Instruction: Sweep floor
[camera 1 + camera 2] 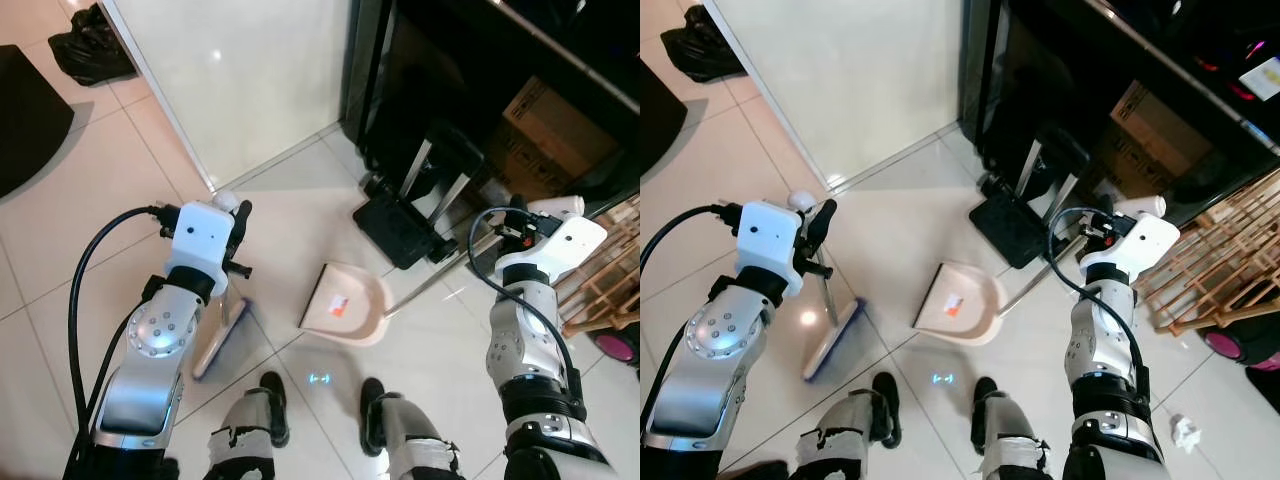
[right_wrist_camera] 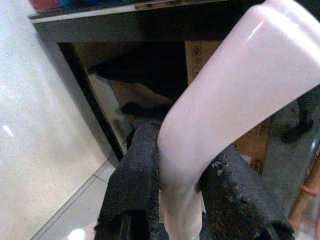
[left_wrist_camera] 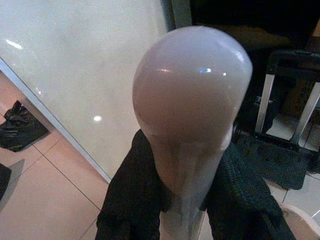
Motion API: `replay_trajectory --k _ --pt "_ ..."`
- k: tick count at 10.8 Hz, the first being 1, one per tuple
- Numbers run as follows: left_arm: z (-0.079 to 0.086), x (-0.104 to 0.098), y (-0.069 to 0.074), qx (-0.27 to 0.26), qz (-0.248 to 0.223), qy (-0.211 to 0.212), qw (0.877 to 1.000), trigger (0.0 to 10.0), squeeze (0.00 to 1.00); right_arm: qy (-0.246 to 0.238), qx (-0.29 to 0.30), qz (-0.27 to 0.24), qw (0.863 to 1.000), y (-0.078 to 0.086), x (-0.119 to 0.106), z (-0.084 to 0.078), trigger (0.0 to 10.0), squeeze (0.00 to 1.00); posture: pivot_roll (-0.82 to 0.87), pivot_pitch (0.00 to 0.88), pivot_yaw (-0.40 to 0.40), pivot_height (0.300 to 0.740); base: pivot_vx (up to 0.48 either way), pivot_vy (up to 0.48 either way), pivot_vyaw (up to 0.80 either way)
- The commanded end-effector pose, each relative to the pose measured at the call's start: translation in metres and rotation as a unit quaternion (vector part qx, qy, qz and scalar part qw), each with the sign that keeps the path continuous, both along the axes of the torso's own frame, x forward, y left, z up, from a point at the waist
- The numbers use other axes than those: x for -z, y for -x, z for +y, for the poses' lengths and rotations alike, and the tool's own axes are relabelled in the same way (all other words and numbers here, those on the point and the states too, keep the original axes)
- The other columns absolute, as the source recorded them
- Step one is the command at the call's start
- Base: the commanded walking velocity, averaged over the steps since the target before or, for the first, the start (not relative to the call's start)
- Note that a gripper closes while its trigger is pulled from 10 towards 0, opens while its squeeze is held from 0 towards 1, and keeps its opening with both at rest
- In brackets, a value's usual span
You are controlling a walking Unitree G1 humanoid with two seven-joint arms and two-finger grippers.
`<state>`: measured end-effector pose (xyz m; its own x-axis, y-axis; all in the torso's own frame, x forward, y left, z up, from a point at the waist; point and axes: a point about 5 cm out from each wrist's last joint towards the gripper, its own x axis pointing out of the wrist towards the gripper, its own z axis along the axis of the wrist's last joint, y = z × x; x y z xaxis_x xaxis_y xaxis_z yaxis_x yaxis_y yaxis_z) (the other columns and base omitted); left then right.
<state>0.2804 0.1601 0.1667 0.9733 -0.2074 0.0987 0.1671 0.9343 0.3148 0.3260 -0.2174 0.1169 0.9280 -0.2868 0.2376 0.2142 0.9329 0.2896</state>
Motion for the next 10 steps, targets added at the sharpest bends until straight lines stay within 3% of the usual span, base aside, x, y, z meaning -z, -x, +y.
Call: replay_trajectory --k 1,4,7,8,10 --pt "0.0 -0.005 0.003 0.003 -0.009 -0.006 1.0 10.0 0.0 0.017 -0.004 -0.011 1.0 0.004 0.002 0.003 10.0 0.0 0.07 0.396 0.01 0.74 0.0 0.0 0.0" --pt "-0.001 -0.008 0.002 0.016 -0.019 -0.015 1.0 10.0 0.0 0.012 -0.004 -0.025 1.0 0.008 0.007 0.013 10.0 0.0 0.09 0.383 0.026 0.74 0.0 0.0 0.0" --pt "-0.002 -0.008 0.001 0.021 -0.02 -0.018 0.999 10.0 0.0 0.022 0.002 -0.02 1.0 0.012 0.012 0.011 10.0 0.0 0.09 0.369 0.035 0.74 0.0 0.0 0.0" --pt "-0.005 -0.008 0.001 0.025 -0.021 -0.017 0.999 10.0 0.0 0.036 0.0 -0.022 0.999 0.013 0.012 0.01 10.0 0.95 0.08 0.363 0.035 0.74 0.0 0.0 0.0" --pt "-0.008 -0.006 0.0 0.03 -0.022 -0.014 0.999 10.0 0.0 0.045 -0.004 -0.024 0.999 0.013 0.012 0.009 10.0 1.0 0.08 0.346 0.026 0.74 0.0 0.0 0.0"
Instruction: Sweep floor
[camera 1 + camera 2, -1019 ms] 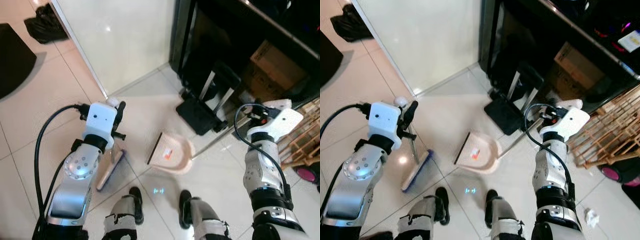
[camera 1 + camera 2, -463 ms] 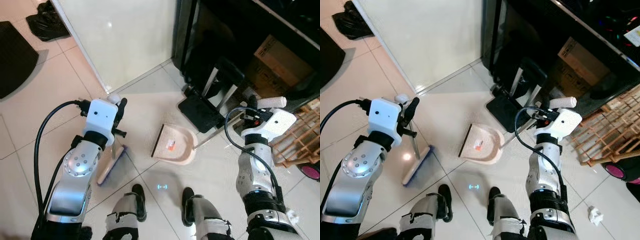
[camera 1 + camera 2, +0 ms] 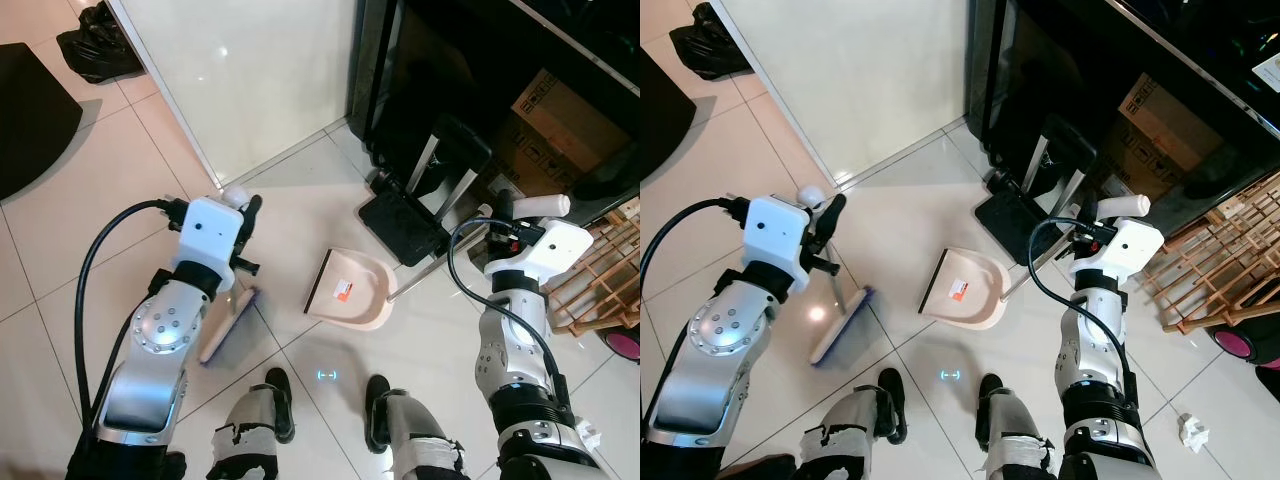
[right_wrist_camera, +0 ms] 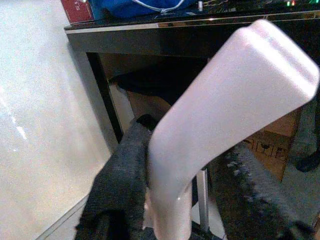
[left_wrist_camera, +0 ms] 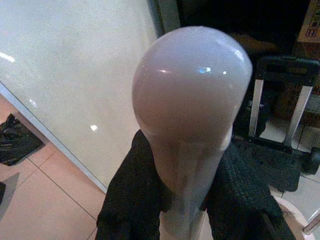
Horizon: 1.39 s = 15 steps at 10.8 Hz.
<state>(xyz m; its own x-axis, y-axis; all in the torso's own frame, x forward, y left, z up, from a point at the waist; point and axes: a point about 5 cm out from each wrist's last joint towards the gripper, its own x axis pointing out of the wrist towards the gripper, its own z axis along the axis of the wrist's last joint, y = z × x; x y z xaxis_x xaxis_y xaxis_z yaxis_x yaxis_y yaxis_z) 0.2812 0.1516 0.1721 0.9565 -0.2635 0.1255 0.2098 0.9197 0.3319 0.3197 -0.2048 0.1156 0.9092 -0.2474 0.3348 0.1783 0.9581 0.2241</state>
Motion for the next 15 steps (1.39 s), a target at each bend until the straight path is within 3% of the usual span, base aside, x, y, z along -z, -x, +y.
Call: replay_trajectory --k 1,4,6,10,11,12,14,15 --pt "0.0 -0.001 0.001 0.002 -0.007 -0.007 1.0 10.0 0.0 0.002 0.005 0.016 1.0 0.007 0.011 -0.003 10.0 1.0 0.07 0.342 0.025 0.74 0.0 0.0 0.0" --pt "-0.009 0.005 0.005 0.013 -0.006 0.006 1.0 10.0 0.0 -0.003 -0.017 0.014 1.0 0.016 0.018 0.007 10.0 1.0 0.03 0.28 0.002 0.74 0.0 0.0 0.0" --pt "-0.005 0.007 0.006 0.0 -0.006 0.011 1.0 10.0 0.0 -0.012 -0.051 0.023 0.998 0.017 0.023 0.017 10.0 1.0 0.02 0.249 -0.019 0.74 0.0 0.0 0.0" --pt "-0.003 0.007 0.001 -0.019 -0.012 0.02 1.0 10.0 0.0 -0.037 -0.112 0.103 0.988 0.007 0.038 0.033 10.0 1.0 0.02 0.192 -0.024 0.74 0.0 0.0 0.0" --pt "-0.004 0.007 -0.001 -0.019 -0.012 0.02 1.0 10.0 0.0 -0.039 -0.119 0.107 0.986 0.005 0.038 0.034 10.0 0.16 0.01 0.186 -0.024 0.74 0.0 0.0 0.0" --pt "-0.004 0.007 -0.003 -0.019 -0.014 0.022 0.999 10.0 0.0 -0.037 -0.128 0.104 0.986 0.005 0.037 0.037 10.0 0.0 0.01 0.184 -0.024 0.74 0.0 0.0 0.0" --pt "-0.004 0.012 -0.002 -0.019 0.002 0.028 0.999 10.0 0.0 -0.029 -0.124 0.106 0.986 0.006 0.037 0.037 10.0 0.0 0.01 0.175 -0.018 0.74 0.0 0.0 0.0" --pt "-0.002 0.031 -0.002 -0.015 0.083 0.042 0.996 10.0 0.0 -0.014 -0.091 0.117 0.989 0.008 0.037 0.032 10.0 0.0 0.0 0.169 -0.014 0.74 0.0 0.0 0.0"
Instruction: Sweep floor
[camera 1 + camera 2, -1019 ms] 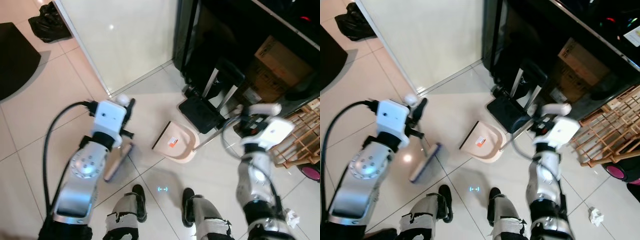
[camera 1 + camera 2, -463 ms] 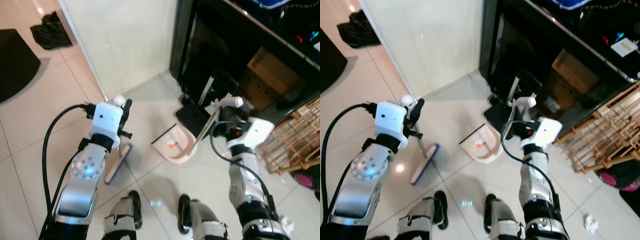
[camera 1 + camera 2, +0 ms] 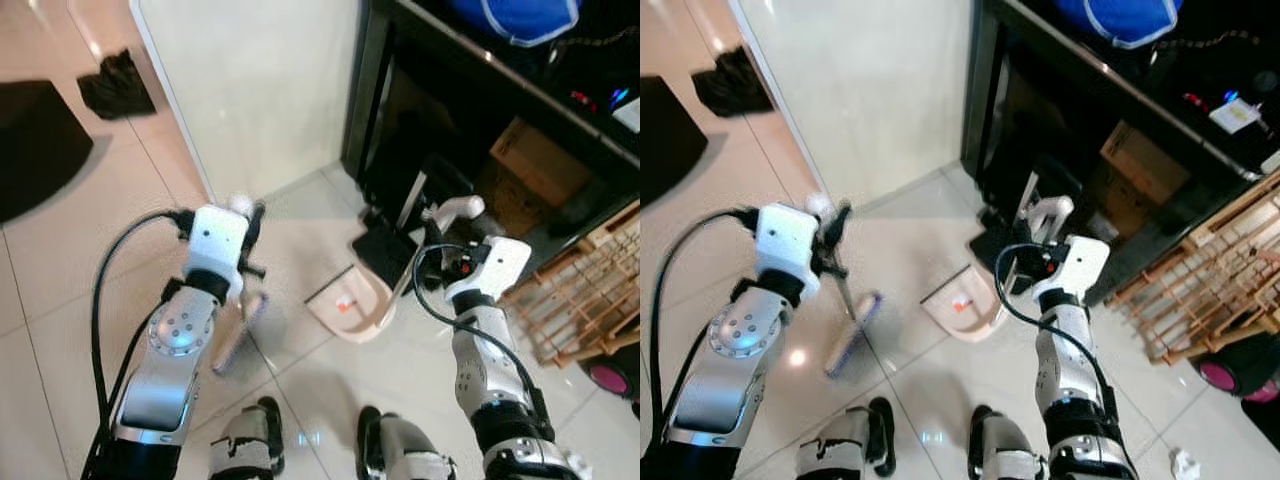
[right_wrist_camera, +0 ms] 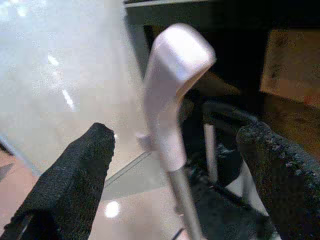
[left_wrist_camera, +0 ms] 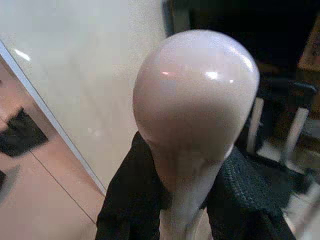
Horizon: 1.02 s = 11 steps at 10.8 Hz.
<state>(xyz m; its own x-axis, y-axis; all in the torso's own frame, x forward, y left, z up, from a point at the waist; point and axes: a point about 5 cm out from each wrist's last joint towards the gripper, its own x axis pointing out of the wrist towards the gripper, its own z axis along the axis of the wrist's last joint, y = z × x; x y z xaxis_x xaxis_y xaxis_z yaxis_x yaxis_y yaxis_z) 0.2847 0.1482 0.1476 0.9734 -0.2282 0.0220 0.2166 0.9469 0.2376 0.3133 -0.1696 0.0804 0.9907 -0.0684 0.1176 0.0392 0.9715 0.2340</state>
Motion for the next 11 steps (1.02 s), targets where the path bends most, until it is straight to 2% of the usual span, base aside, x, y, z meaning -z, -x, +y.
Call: replay_trajectory --k 1,2,6,7,9,10,11 --pt "0.002 0.009 0.003 0.003 0.027 0.007 1.0 10.0 0.0 0.0 0.012 0.009 1.0 0.005 0.002 -0.004 10.0 0.0 0.0 0.165 -0.013 0.74 0.0 0.0 0.0" --pt "0.001 0.008 0.003 0.002 0.013 -0.019 1.0 10.0 0.0 -0.002 0.006 -0.002 1.0 0.009 -0.002 0.0 10.0 0.0 0.0 0.164 -0.011 0.74 0.0 0.0 0.0" --pt "0.0 0.004 0.001 0.004 0.008 -0.018 1.0 10.0 0.0 -0.01 -0.013 0.031 0.999 0.003 0.005 0.022 10.0 0.0 0.02 0.169 -0.008 0.74 0.0 0.0 0.0" --pt "0.001 0.003 0.003 0.005 0.006 -0.02 1.0 10.0 0.0 0.0 -0.012 0.035 0.999 -0.003 0.005 0.025 10.0 0.0 0.03 0.171 -0.009 0.74 0.0 0.0 0.0" --pt "0.003 0.003 0.005 0.003 0.006 -0.024 1.0 10.0 0.0 0.022 0.012 0.045 0.999 -0.009 0.003 0.023 10.0 0.0 0.03 0.176 -0.008 0.74 0.0 0.0 0.0" --pt "0.006 0.002 0.007 0.002 0.006 -0.026 1.0 10.0 0.0 0.016 0.035 0.051 0.998 -0.014 0.002 0.022 10.0 0.0 0.05 0.183 -0.006 0.74 0.0 0.0 0.0" --pt "0.007 0.001 0.009 0.003 0.007 -0.029 1.0 10.0 0.0 0.014 0.034 0.054 0.998 -0.017 0.002 0.025 10.0 0.0 0.05 0.189 -0.003 0.74 0.0 0.0 0.0"
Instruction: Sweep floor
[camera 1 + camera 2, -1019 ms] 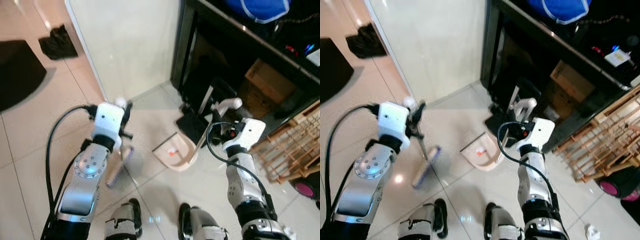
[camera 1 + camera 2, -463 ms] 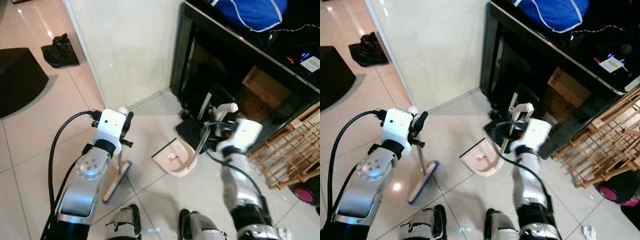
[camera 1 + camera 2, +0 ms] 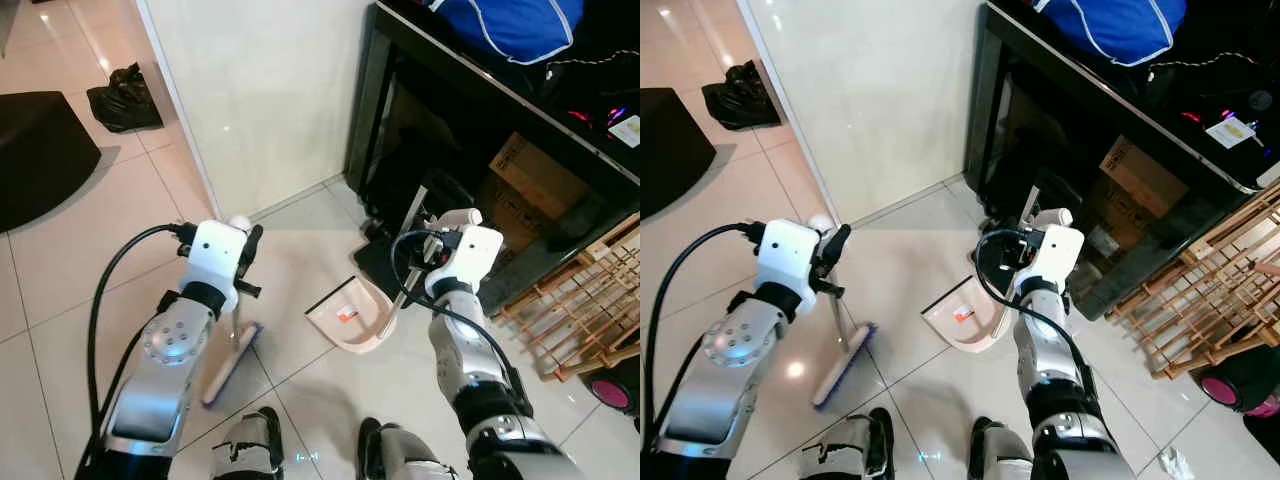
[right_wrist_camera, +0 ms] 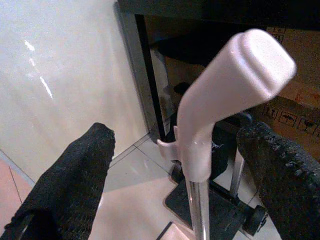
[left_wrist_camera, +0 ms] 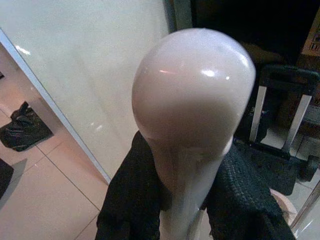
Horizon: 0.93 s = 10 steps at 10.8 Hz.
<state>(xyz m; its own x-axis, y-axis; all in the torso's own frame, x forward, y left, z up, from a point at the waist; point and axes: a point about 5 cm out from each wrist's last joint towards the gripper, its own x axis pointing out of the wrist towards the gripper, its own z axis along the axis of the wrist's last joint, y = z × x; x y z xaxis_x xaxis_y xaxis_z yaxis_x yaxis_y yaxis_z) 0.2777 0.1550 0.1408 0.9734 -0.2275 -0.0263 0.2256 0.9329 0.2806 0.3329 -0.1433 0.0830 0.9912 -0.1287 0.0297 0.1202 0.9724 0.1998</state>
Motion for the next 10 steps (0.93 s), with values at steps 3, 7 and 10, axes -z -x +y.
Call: replay_trajectory --k 3,7,10 --pt "0.004 -0.007 0.007 0.006 -0.005 -0.011 1.0 10.0 0.0 -0.001 0.027 0.024 0.999 -0.005 0.004 0.003 10.0 0.0 0.08 0.21 0.006 0.74 0.0 0.0 0.0" --pt "0.011 -0.009 0.011 0.006 0.004 -0.024 1.0 10.0 0.0 -0.023 0.057 0.035 0.998 -0.013 0.001 0.007 6.1 0.0 0.1 0.243 0.02 0.74 0.0 0.0 0.0" --pt "0.012 -0.011 0.013 0.011 0.01 -0.031 0.999 10.0 0.0 -0.029 0.078 0.049 0.995 -0.016 0.0 0.009 3.7 0.0 0.12 0.265 0.029 0.74 0.0 0.0 0.0"
